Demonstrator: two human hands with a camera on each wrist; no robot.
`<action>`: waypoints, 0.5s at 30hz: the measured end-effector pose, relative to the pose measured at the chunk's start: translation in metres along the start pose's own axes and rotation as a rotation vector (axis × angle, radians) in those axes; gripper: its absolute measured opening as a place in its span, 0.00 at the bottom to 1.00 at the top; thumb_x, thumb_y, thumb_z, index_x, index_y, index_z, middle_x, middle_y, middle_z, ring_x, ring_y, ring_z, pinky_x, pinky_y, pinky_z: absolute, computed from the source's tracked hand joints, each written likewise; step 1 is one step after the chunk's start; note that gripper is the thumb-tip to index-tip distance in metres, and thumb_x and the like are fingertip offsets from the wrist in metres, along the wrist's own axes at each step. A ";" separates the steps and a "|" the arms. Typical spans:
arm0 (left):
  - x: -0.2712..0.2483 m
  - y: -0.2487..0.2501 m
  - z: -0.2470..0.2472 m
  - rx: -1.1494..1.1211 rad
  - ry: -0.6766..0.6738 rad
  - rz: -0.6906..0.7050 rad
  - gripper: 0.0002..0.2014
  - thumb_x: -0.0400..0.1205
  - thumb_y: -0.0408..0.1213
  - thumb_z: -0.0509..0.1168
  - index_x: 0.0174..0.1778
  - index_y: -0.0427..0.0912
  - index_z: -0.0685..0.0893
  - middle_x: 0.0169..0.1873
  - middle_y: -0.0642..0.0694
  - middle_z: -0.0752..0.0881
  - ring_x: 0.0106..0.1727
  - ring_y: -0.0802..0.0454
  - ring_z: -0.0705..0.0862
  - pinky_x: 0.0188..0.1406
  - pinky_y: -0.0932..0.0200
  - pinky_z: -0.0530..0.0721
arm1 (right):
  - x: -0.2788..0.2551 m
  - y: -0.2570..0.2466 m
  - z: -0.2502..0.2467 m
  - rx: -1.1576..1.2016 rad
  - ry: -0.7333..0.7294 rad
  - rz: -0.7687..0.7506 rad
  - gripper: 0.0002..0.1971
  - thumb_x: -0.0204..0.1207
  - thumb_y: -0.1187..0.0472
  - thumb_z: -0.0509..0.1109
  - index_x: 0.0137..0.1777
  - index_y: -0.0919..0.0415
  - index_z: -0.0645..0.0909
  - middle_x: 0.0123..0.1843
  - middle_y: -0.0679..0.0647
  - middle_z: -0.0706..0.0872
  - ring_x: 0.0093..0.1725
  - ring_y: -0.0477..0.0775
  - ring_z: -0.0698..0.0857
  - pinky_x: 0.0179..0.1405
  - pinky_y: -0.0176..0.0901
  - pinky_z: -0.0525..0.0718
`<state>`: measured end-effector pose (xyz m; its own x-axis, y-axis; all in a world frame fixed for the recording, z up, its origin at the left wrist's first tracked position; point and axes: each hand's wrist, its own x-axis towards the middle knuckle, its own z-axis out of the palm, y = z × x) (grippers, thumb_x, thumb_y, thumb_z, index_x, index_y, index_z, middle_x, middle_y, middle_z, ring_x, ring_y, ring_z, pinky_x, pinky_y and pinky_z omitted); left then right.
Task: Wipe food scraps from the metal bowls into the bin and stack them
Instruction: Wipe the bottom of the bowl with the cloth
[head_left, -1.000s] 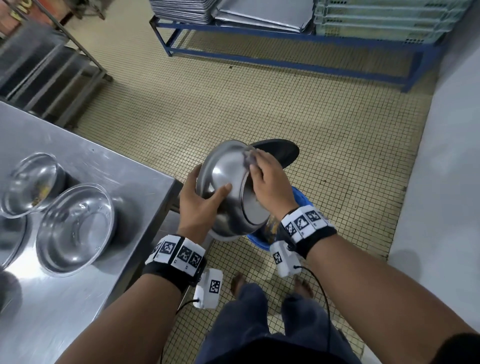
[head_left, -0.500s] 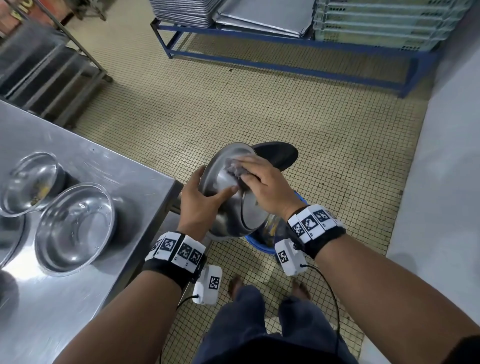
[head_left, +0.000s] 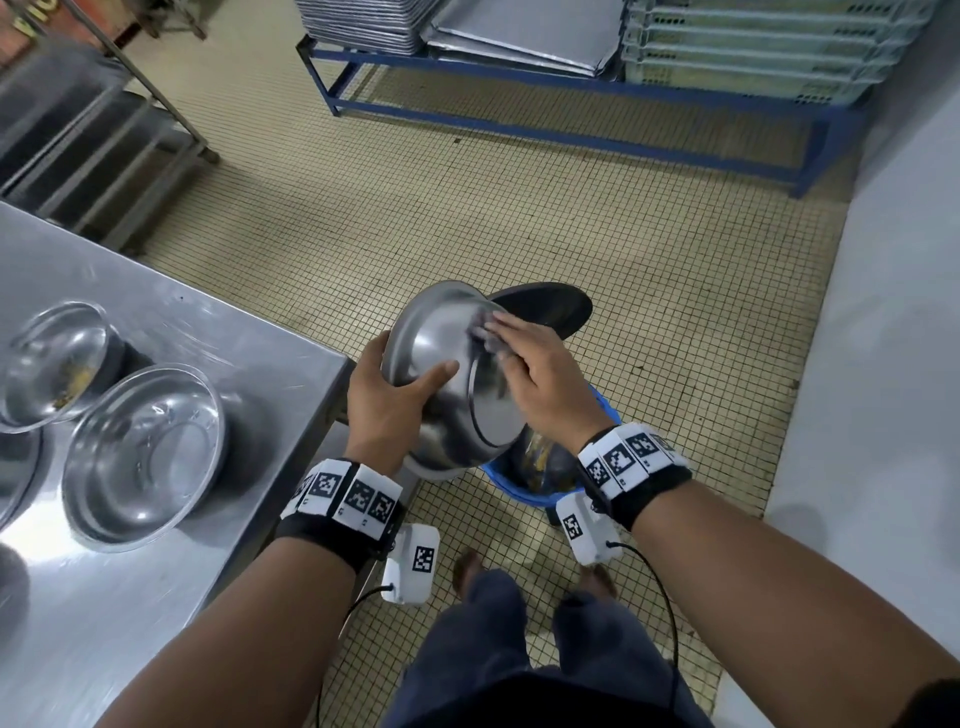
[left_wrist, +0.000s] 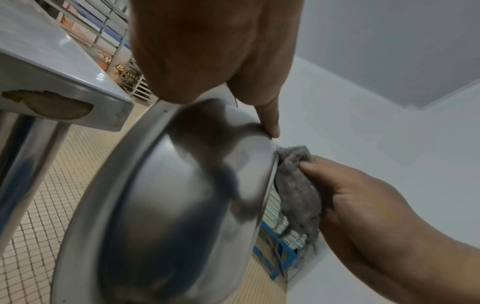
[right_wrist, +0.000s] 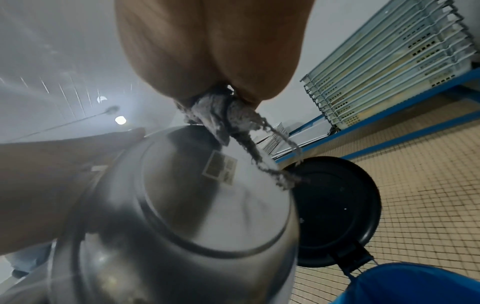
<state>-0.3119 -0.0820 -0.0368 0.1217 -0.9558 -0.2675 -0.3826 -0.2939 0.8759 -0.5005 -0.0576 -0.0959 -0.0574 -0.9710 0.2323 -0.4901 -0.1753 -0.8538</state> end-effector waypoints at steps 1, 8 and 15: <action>0.000 0.002 0.001 -0.004 0.005 0.005 0.37 0.68 0.51 0.88 0.72 0.48 0.83 0.54 0.50 0.92 0.54 0.50 0.93 0.56 0.44 0.94 | 0.000 -0.004 0.005 -0.022 -0.004 -0.052 0.21 0.88 0.57 0.61 0.78 0.61 0.80 0.81 0.52 0.77 0.79 0.54 0.73 0.83 0.51 0.69; 0.001 0.011 -0.002 -0.097 0.065 -0.008 0.37 0.72 0.49 0.86 0.76 0.47 0.80 0.58 0.48 0.90 0.57 0.48 0.92 0.56 0.44 0.94 | -0.028 -0.005 0.025 0.014 0.049 0.094 0.24 0.89 0.61 0.62 0.84 0.60 0.71 0.84 0.57 0.72 0.82 0.56 0.71 0.83 0.56 0.70; 0.000 0.014 -0.003 -0.183 0.073 -0.017 0.33 0.75 0.43 0.85 0.74 0.45 0.81 0.56 0.46 0.91 0.54 0.49 0.93 0.47 0.52 0.95 | -0.032 -0.008 0.029 0.034 0.069 0.164 0.25 0.90 0.60 0.60 0.86 0.60 0.67 0.87 0.55 0.68 0.85 0.53 0.67 0.85 0.53 0.69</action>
<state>-0.3149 -0.0857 -0.0237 0.1950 -0.9461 -0.2587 -0.2082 -0.2977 0.9317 -0.4692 -0.0298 -0.1100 -0.1946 -0.9736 0.1192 -0.4393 -0.0222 -0.8980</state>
